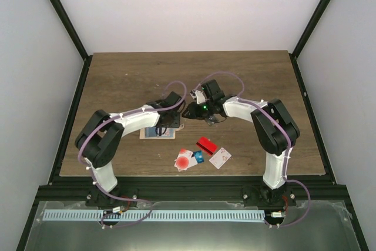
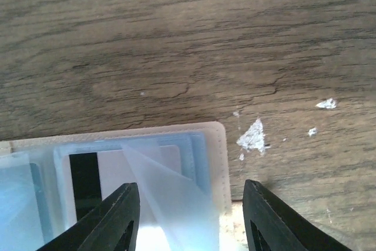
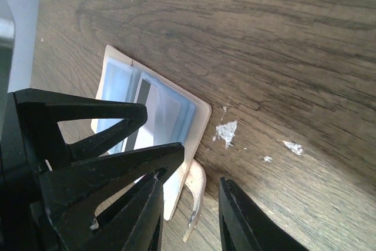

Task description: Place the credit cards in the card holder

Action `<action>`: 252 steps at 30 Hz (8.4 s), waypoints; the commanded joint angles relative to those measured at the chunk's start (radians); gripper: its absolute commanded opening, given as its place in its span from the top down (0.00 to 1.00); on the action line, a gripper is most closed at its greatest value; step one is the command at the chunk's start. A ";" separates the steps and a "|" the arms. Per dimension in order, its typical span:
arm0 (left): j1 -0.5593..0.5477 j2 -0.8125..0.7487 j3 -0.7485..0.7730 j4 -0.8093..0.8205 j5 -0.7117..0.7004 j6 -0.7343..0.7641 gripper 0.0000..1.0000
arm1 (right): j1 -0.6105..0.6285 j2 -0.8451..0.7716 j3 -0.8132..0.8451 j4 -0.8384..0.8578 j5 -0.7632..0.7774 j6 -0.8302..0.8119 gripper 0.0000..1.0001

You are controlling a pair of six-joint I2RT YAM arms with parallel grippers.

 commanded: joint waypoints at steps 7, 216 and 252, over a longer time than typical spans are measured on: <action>-0.094 0.075 0.115 -0.161 -0.273 -0.058 0.56 | -0.016 -0.049 -0.026 0.022 -0.005 -0.023 0.72; 0.245 -0.429 -0.427 0.199 0.199 0.025 0.72 | 0.160 -0.017 0.006 -0.008 0.511 -0.096 0.44; 0.019 -0.497 -0.374 0.208 0.377 0.087 0.72 | 0.191 -0.355 -0.341 0.030 0.411 0.194 0.49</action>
